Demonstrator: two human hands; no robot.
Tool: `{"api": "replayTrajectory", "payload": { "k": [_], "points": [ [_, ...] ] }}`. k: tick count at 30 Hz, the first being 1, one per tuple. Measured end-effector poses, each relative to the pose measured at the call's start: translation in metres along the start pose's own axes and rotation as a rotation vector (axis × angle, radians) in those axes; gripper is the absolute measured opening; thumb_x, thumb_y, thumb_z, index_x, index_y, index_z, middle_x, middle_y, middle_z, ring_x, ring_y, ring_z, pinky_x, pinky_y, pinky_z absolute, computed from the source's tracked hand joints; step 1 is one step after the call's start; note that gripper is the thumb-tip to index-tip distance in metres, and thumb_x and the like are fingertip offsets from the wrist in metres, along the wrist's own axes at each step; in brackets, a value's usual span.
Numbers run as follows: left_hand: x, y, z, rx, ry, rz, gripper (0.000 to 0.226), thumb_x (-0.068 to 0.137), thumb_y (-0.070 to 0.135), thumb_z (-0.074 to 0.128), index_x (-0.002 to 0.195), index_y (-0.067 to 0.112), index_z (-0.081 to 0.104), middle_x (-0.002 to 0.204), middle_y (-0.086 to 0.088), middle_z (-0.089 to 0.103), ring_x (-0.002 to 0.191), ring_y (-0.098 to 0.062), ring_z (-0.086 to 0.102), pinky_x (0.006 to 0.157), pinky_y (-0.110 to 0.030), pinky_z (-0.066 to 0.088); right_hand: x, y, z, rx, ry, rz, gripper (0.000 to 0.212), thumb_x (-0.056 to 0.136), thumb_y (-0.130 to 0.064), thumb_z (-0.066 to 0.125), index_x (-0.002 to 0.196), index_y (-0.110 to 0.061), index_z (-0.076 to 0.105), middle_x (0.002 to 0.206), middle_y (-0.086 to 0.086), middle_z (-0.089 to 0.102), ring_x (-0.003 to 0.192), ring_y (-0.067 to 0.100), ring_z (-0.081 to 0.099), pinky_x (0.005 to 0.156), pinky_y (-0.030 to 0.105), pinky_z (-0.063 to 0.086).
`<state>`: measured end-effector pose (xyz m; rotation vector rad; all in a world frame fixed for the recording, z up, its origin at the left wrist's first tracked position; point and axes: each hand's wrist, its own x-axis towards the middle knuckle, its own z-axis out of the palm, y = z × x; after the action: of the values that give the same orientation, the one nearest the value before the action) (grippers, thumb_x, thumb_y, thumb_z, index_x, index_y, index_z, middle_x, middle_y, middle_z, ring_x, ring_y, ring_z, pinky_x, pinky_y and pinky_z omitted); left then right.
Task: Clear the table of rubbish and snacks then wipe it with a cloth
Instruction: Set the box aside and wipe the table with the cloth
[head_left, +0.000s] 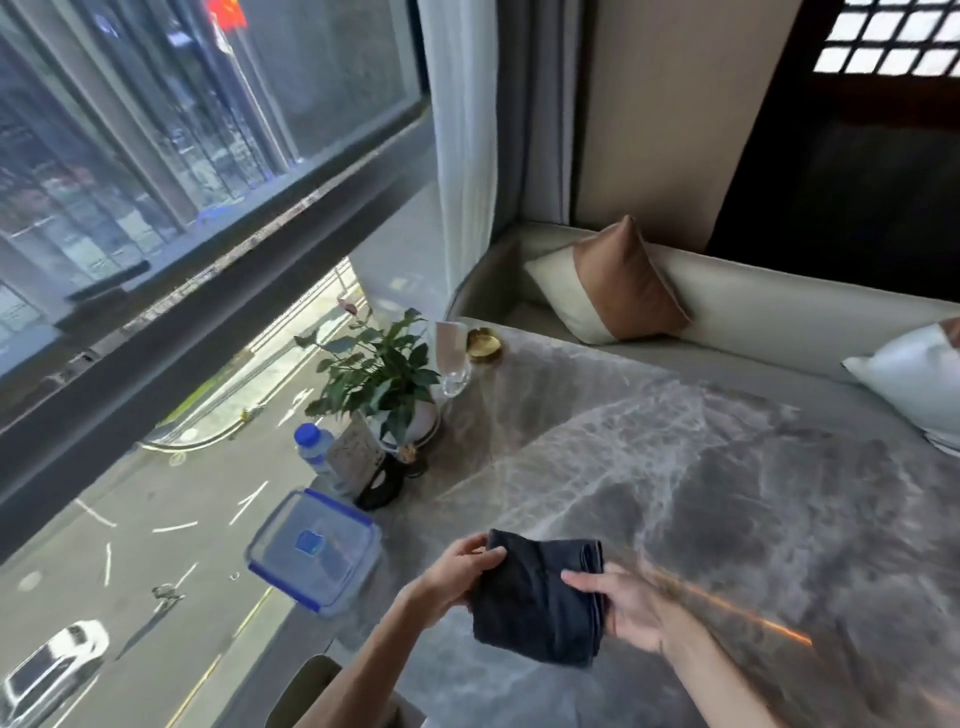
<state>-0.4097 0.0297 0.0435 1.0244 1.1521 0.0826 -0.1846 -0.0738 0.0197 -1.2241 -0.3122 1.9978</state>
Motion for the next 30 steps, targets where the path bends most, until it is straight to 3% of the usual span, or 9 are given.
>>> {"api": "replayTrajectory", "payload": {
  "k": [3,5,9,12,17,20,23,27,30],
  "points": [
    [0.022,0.018,-0.03,0.217,0.038,0.048,0.008,0.096,0.016,0.057,0.101,0.021,0.062,0.084,-0.004,0.066,0.064,-0.017,0.065,0.052,-0.03,0.053,0.035,-0.012,0.008,-0.038,0.186,0.023,0.045,0.083,-0.004,0.07,0.125,0.003,0.056,0.119,0.025,0.067,0.111,0.037,0.065,0.095,0.049,0.054],
    [0.042,0.036,-0.051,0.41,0.019,0.072,0.007,0.095,0.012,0.055,0.094,0.018,0.058,0.078,-0.004,0.059,0.057,-0.016,0.058,0.048,-0.032,0.051,0.059,-0.026,0.017,-0.114,0.316,0.017,0.042,0.087,-0.004,0.067,0.127,0.001,0.053,0.121,0.022,0.066,0.112,0.035,0.065,0.097,0.048,0.053],
    [0.094,0.085,-0.087,0.832,0.139,0.185,0.014,0.083,0.013,0.058,0.095,0.01,0.065,0.091,-0.016,0.068,0.085,-0.031,0.066,0.074,-0.041,0.054,0.115,-0.071,0.037,-0.438,0.564,-0.113,0.031,0.091,-0.007,0.063,0.121,-0.002,0.062,0.116,0.013,0.069,0.11,0.028,0.064,0.096,0.038,0.051],
    [0.129,0.131,-0.111,0.935,0.25,0.291,0.025,0.077,0.021,0.064,0.1,0.013,0.067,0.102,-0.011,0.073,0.101,-0.03,0.067,0.076,-0.035,0.051,0.163,-0.116,0.047,-0.594,0.636,-0.263,0.03,0.092,-0.002,0.059,0.121,-0.003,0.065,0.117,0.014,0.069,0.107,0.02,0.063,0.084,0.025,0.044],
    [0.177,0.166,-0.143,0.932,0.382,0.485,0.028,0.084,0.007,0.054,0.111,0.006,0.061,0.112,-0.015,0.065,0.103,-0.035,0.063,0.087,-0.042,0.051,0.235,-0.153,0.051,-0.86,0.741,-0.602,0.046,0.082,0.018,0.055,0.114,-0.01,0.071,0.128,0.009,0.062,0.131,0.026,0.047,0.112,0.035,0.033],
    [0.196,0.137,-0.146,1.275,0.298,0.311,0.034,0.094,0.007,0.043,0.127,0.003,0.05,0.135,-0.017,0.048,0.125,-0.036,0.05,0.099,-0.043,0.046,0.255,-0.125,0.045,-1.11,0.758,-0.561,0.071,0.074,0.024,0.046,0.122,-0.024,0.069,0.143,-0.009,0.044,0.143,0.014,0.022,0.119,0.027,0.018],
    [0.202,0.097,-0.136,1.647,0.111,0.171,0.048,0.099,0.013,0.037,0.144,-0.004,0.034,0.151,-0.023,0.032,0.146,-0.04,0.02,0.119,-0.048,0.026,0.261,-0.074,0.043,-1.266,0.657,-0.353,0.083,0.074,0.024,0.042,0.131,-0.034,0.06,0.154,-0.01,0.028,0.15,0.018,0.008,0.116,0.019,0.008],
    [0.208,0.077,-0.123,1.479,0.108,0.132,0.045,0.092,0.007,0.048,0.136,0.002,0.041,0.138,-0.017,0.046,0.129,-0.032,0.044,0.103,-0.039,0.044,0.264,-0.039,0.045,-1.027,0.902,-0.307,0.062,0.078,0.018,0.051,0.124,-0.021,0.067,0.137,0.004,0.058,0.13,0.024,0.051,0.107,0.019,0.031],
    [0.219,0.076,-0.125,1.371,0.188,0.168,0.053,0.088,0.004,0.053,0.138,0.007,0.036,0.14,-0.013,0.039,0.129,-0.03,0.042,0.097,-0.04,0.048,0.276,-0.059,0.049,-0.654,1.027,-0.207,0.038,0.092,-0.003,0.059,0.13,-0.01,0.06,0.125,0.013,0.066,0.113,0.029,0.063,0.097,0.03,0.046]
  ]
}}
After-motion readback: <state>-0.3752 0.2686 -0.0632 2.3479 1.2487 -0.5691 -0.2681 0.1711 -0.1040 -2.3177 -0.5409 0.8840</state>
